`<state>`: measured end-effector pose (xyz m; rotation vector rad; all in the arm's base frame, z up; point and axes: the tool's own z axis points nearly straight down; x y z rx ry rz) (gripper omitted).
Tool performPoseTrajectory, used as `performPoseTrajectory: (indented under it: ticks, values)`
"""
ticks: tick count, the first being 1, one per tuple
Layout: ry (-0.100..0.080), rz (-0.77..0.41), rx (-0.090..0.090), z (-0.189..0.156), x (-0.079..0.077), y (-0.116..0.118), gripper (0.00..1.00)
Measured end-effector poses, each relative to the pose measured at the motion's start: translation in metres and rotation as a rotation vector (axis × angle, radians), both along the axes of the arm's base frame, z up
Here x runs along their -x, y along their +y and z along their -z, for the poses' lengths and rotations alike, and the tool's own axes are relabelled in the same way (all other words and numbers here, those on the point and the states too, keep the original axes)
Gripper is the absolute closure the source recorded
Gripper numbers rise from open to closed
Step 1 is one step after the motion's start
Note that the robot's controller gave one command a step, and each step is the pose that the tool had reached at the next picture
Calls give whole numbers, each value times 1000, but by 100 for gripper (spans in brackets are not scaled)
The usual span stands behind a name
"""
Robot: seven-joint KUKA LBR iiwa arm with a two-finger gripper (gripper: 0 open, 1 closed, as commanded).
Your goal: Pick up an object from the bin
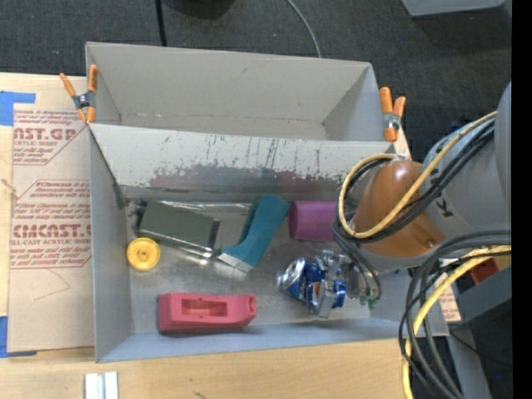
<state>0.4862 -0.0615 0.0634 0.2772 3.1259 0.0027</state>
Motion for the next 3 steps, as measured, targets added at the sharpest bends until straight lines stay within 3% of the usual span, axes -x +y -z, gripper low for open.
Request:
performPoseTrajectory:
  ticks: [3]
  values:
    - [6,5,-1,-22,1,1,100]
